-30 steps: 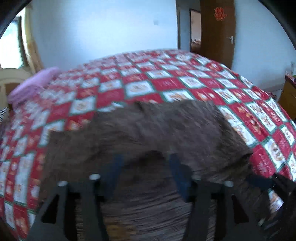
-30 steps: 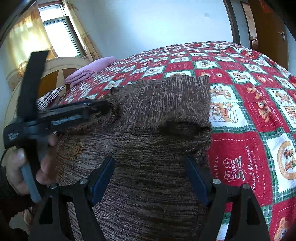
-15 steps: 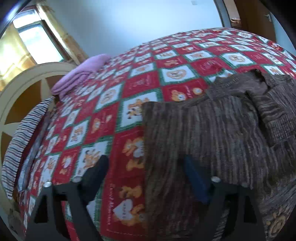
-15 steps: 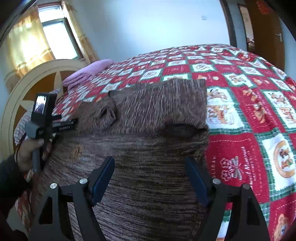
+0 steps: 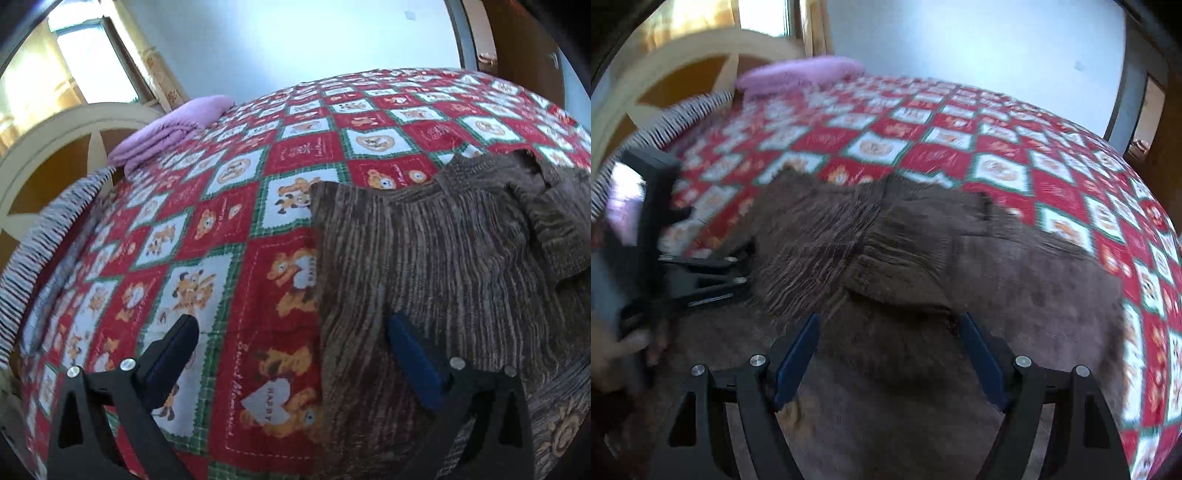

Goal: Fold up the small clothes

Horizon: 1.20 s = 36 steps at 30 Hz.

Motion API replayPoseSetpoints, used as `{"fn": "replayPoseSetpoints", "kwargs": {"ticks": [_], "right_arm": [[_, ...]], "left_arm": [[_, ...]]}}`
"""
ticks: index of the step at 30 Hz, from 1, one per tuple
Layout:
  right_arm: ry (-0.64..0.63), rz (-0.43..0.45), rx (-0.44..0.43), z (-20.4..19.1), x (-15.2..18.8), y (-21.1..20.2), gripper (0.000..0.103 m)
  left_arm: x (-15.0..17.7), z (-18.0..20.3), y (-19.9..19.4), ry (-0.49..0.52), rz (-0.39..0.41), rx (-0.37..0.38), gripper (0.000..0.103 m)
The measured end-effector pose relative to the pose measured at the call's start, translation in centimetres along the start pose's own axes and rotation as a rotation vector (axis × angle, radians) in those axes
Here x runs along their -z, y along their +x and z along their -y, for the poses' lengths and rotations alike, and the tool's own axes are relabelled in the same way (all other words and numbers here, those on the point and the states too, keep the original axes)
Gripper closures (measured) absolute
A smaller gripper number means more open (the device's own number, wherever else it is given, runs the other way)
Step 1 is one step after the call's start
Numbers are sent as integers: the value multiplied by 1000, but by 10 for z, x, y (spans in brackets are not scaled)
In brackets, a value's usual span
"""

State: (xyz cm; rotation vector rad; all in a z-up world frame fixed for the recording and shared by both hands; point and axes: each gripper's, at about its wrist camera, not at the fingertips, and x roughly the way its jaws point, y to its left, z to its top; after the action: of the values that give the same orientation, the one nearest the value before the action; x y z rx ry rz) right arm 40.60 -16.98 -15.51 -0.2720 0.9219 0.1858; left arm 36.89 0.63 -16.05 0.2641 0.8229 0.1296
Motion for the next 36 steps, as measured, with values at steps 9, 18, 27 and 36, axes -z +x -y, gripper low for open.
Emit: {"fn": "replayPoseSetpoints", "kwargs": {"ticks": [9,18,27,36], "right_arm": [[435,20,323,121,-6,3,24],[428,110,90,104,38,-40,24],[324,157,62,72,73,-39,24],[405,172,2,88,82,-37,24]], "left_arm": [[3,-4,0,-30,13,18,0],[5,-37,-5,-177,18,42,0],[-24,-20,-12,-102,60,119,0],[-34,5,22,15,-33,-93,0]]}}
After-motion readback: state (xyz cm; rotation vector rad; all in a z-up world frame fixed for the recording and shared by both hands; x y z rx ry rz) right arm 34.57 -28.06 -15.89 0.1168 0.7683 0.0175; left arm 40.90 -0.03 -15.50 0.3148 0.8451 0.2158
